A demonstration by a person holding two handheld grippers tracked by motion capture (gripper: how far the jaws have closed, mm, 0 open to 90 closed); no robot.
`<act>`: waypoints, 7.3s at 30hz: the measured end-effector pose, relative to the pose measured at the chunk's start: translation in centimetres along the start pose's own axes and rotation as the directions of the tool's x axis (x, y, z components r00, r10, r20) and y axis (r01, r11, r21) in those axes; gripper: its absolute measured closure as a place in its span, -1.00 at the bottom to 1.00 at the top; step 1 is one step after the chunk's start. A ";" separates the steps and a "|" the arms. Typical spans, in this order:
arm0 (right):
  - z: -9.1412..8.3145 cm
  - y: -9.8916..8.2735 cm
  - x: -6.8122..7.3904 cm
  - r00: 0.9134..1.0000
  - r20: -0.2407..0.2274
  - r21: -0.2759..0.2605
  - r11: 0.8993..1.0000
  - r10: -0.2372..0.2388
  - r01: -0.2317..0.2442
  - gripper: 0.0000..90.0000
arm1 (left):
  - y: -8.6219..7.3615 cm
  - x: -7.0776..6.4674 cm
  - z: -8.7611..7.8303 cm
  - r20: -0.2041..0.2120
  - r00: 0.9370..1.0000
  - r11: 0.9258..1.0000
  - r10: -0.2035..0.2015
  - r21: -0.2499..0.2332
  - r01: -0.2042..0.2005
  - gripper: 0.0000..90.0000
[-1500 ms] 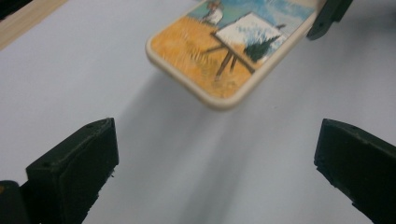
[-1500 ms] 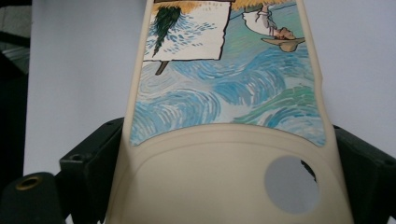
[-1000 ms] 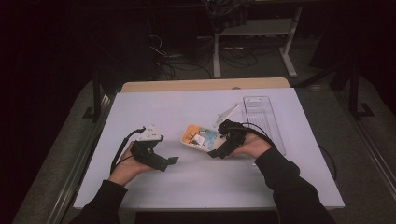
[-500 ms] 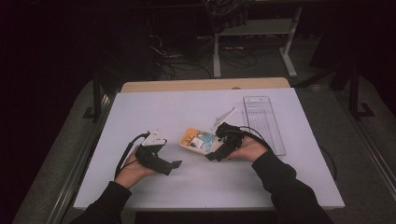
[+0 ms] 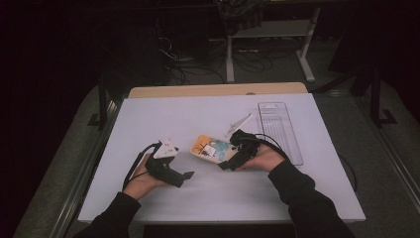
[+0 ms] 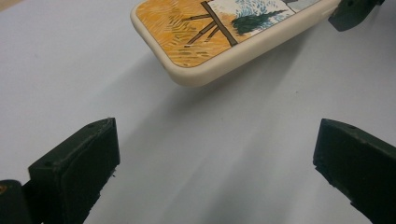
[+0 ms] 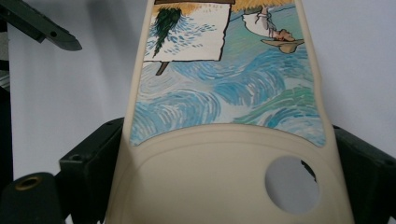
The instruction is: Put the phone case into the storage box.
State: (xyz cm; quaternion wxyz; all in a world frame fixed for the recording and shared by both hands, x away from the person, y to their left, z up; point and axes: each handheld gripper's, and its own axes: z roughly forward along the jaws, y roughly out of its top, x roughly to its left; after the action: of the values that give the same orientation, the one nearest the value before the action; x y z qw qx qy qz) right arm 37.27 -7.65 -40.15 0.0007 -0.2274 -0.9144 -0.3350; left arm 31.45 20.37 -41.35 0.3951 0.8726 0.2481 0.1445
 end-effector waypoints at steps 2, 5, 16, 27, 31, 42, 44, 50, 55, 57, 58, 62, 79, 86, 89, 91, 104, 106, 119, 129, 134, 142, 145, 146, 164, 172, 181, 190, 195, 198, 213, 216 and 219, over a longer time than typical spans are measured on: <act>0.0 0.0 0.0 1.000 0.001 0.000 1.000 0.005 -0.005 -0.80 | 0.0 -0.1 0.1 -0.004 1.000 1.000 -0.004 -0.017 0.004 -1.00; 0.1 0.0 0.1 1.000 0.000 0.001 1.000 0.003 -0.003 -0.80 | 0.0 0.0 -0.1 -0.019 1.000 1.000 0.023 -0.013 -0.023 -1.00; 0.0 0.1 0.1 1.000 -0.004 -0.004 1.000 0.008 -0.008 -0.80 | 0.3 -0.2 -0.3 -0.071 0.990 0.992 0.120 -0.022 -0.121 -1.00; -0.1 0.2 0.2 1.000 -0.005 0.002 1.000 0.010 -0.010 -0.80 | 0.5 -0.5 -0.4 -0.101 0.980 0.985 0.171 -0.023 -0.174 -0.99; -0.1 0.2 0.1 1.000 -0.001 -0.005 1.000 0.005 -0.005 -0.80 | 0.5 -0.5 -0.4 -0.113 0.975 0.981 0.192 -0.022 -0.195 -1.00; 0.0 0.2 0.0 1.000 -0.001 -0.007 1.000 -0.007 0.007 -0.80 | 0.6 -0.9 -0.3 -0.142 0.963 0.972 0.227 -0.025 -0.233 -1.00; 0.0 0.2 0.0 1.000 -0.002 -0.003 1.000 -0.001 0.001 -0.80 | 0.6 -1.0 -0.3 -0.144 0.962 0.971 0.233 -0.020 -0.239 -0.99; 0.1 0.3 0.0 1.000 -0.001 -0.005 1.000 -0.008 0.008 -0.80 | 0.7 -1.3 -0.3 -0.175 0.943 0.958 0.282 -0.004 -0.287 -0.99; 0.1 0.3 0.1 1.000 -0.002 0.002 1.000 -0.001 0.001 -0.80 | 0.8 -1.4 -0.3 -0.188 0.928 0.945 0.321 0.008 -0.326 -0.99; 0.1 0.3 0.1 1.000 -0.003 0.002 1.000 -0.001 0.001 -0.80 | 0.8 -1.5 -0.3 -0.191 0.926 0.944 0.326 0.012 -0.330 -0.99; 0.1 0.3 0.1 1.000 -0.003 0.002 1.000 0.000 0.000 -0.80 | 0.8 -1.6 -0.3 -0.193 0.925 0.943 0.328 0.012 -0.332 -0.99; 0.1 0.3 0.1 1.000 -0.002 0.000 1.000 0.002 -0.002 -0.80 | 0.8 -1.8 -0.2 -0.212 0.910 0.933 0.355 0.025 -0.358 -0.99; 0.3 0.4 0.2 1.000 -0.010 0.000 1.000 -0.013 0.013 -0.80 | 1.0 -2.8 0.0 -0.291 0.822 0.867 0.490 0.068 -0.494 -0.99; 0.4 0.4 0.2 1.000 -0.024 -0.004 1.000 -0.009 0.009 -0.80 | 0.9 -3.5 0.4 -0.338 0.764 0.826 0.549 0.080 -0.558 -1.00; 0.3 0.5 0.3 1.000 -0.014 -0.001 1.000 -0.007 0.007 -0.80 | 0.9 -3.8 0.4 -0.357 0.738 0.808 0.572 0.089 -0.583 -1.00; 0.3 0.5 0.3 1.000 -0.014 -0.002 1.000 -0.007 0.007 -0.80 | 0.9 -3.9 0.4 -0.365 0.727 0.800 0.581 0.094 -0.593 -0.99; 0.4 0.6 0.3 1.000 -0.015 -0.010 1.000 -0.009 0.009 -0.80 | 0.7 -4.4 1.0 -0.412 0.633 0.735 0.656 0.157 -0.660 -1.00; 0.4 0.6 0.3 1.000 -0.016 -0.010 1.000 -0.007 0.007 -0.80 | 0.7 -4.5 1.2 -0.421 0.615 0.724 0.667 0.168 -0.669 -0.99; 0.7 1.3 0.5 1.000 -0.023 -0.011 1.000 -0.012 0.012 -0.80 | 0.7 -4.9 1.9 -0.438 0.565 0.691 0.699 0.209 -0.692 -0.99; 1.2 2.2 0.9 0.999 -0.033 -0.021 0.999 -0.033 0.033 -0.80 | 0.6 -5.1 2.4 -0.449 0.533 0.669 0.717 0.226 -0.708 -0.91; 1.4 2.4 1.1 0.999 -0.034 -0.022 0.999 -0.034 0.033 -0.80 | 0.5 -5.1 2.3 -0.461 0.518 0.659 0.721 0.224 -0.718 -0.75; 1.5 2.6 1.2 0.999 -0.036 -0.023 0.999 -0.035 0.034 -0.80 | 0.3 -5.3 2.5 -0.464 0.476 0.623 0.747 0.239 -0.744 -0.52; 1.5 2.6 1.2 0.999 -0.034 -0.021 0.999 -0.034 0.033 -0.80 | 0.2 -5.3 2.5 -0.467 0.462 0.613 0.754 0.247 -0.751 -0.44; 1.5 2.6 1.2 0.999 -0.034 -0.021 0.999 -0.033 0.033 -0.80 | 0.1 -5.4 2.6 -0.467 0.461 0.611 0.755 0.244 -0.753 -0.42; 1.6 2.7 1.3 0.999 -0.041 -0.024 0.999 -0.033 0.032 -0.79 | -0.1 -5.6 2.9 -0.474 0.409 0.565 0.780 0.251 -0.786 -0.16; 1.7 2.7 1.4 0.998 -0.044 -0.024 0.999 -0.036 0.035 -0.79 | -0.1 -5.8 2.9 -0.480 0.380 0.542 0.791 0.261 -0.798 -0.03; 1.7 2.8 1.4 0.998 -0.045 -0.025 0.999 -0.033 0.032 -0.79 | 0.0 -6.1 2.9 -0.474 0.365 0.527 0.801 0.269 -0.807 0.17; 1.8 2.8 1.4 0.998 -0.049 -0.026 0.999 -0.032 0.031 -0.79 | 0.0 -6.3 3.0 -0.475 0.352 0.514 0.807 0.269 -0.814 0.27; 1.8 2.8 1.5 0.998 -0.050 -0.023 0.999 -0.029 0.028 -0.79 | 0.1 -6.4 2.9 -0.475 0.352 0.513 0.806 0.266 -0.816 0.36; 1.8 2.8 1.4 0.998 -0.053 -0.025 0.999 -0.032 0.030 -0.79 | 0.1 -6.5 2.9 -0.472 0.347 0.508 0.810 0.272 -0.817 0.42; 1.6 2.8 1.2 0.998 -0.065 -0.031 0.999 -0.010 0.008 -0.80 | 0.0 -6.7 3.1 -0.464 0.322 0.484 0.825 0.290 -0.826 0.72; 1.6 2.8 1.2 0.997 -0.071 -0.032 0.999 -0.006 0.004 -0.80 | 0.0 -6.8 3.0 -0.463 0.322 0.485 0.826 0.290 -0.825 0.74; 1.5 2.8 1.1 0.997 -0.081 -0.035 0.999 0.000 -0.003 -0.80 | 0.1 -6.8 2.9 -0.462 0.325 0.487 0.825 0.289 -0.824 0.76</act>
State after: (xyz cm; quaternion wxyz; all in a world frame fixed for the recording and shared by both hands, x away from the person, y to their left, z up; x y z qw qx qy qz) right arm 37.62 -4.37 -39.47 0.0342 -0.2143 -0.9074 -0.3599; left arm 27.08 14.78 -43.55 0.1773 0.7952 -0.1274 0.5657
